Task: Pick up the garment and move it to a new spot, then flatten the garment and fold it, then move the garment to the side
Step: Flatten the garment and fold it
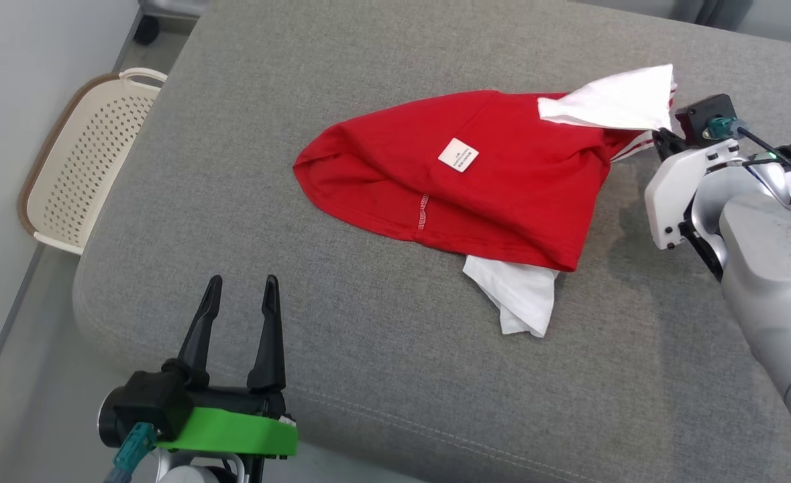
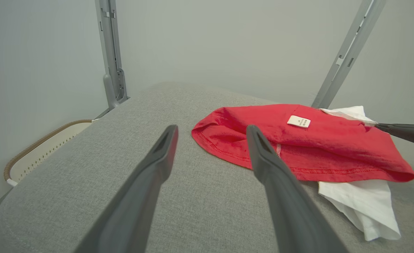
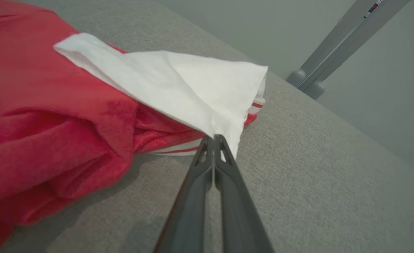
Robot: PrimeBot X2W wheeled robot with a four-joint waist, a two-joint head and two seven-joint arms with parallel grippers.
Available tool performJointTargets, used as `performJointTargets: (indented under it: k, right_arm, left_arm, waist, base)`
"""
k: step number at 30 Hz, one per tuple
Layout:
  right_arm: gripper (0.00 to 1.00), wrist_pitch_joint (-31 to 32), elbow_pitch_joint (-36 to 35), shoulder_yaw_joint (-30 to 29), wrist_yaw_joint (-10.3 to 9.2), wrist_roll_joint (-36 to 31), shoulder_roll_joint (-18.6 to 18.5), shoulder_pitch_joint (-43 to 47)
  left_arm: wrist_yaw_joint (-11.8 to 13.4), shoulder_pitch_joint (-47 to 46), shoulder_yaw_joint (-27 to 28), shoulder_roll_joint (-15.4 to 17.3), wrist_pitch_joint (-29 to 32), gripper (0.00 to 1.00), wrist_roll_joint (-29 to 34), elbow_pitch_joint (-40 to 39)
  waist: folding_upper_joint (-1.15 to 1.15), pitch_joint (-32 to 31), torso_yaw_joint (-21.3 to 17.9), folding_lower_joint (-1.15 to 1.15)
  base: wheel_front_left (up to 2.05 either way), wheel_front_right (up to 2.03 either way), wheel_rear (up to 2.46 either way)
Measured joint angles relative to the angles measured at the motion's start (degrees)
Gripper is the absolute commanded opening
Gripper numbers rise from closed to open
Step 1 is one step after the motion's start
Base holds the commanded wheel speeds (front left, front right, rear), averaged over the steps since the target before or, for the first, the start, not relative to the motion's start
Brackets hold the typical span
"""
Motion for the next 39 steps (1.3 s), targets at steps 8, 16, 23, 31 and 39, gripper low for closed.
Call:
performJointTargets:
  k: [8, 16, 23, 31, 39]
  right_arm:
    - [0.0, -3.35, 1.16, -4.53, 0.03, -2.43, -2.64, 2.91]
    - [0.0, -3.31, -3.7, -13.73, 0.02, -5.63, -7.02, 8.63]
    - [0.0, 2.68, -12.91, -21.95, 0.03, -8.33, -6.9, 18.9]
    - [0.0, 10.51, -27.26, -29.89, 0.03, -10.82, -2.49, 34.4]
    - [1.0, 13.96, -39.17, -30.06, 0.02, -11.72, 2.05, 44.63]
  left_arm:
    - [0.22, 0.66, 0.57, -0.01, 0.0, 1.0, -0.15, 0.81]
    - [0.29, 2.04, 1.8, -0.04, 0.0, 1.0, 0.22, 0.83]
    - [0.29, 2.48, 1.22, -0.05, 0.0, 1.0, 0.25, 1.11]
    - [0.26, 2.53, 1.08, -0.07, 0.0, 1.0, 0.69, 1.68]
    - [-0.03, 2.53, 1.03, 0.15, 0.0, 1.0, 1.24, 2.92]
  waist:
    - [0.0, -2.92, -2.14, 0.0]
    - [0.0, -5.35, -6.97, 0.0]
    - [0.0, -7.27, -10.27, 0.0]
    - [0.0, -8.91, -12.41, 0.0]
    - [0.0, -9.94, -13.26, 0.0]
  base:
    - [0.0, 0.0, 0.0]
    - [0.0, 0.0, 0.0]
    - [0.0, 0.0, 0.0]
    - [0.0, 0.0, 0.0]
    - [0.0, 0.0, 0.0]
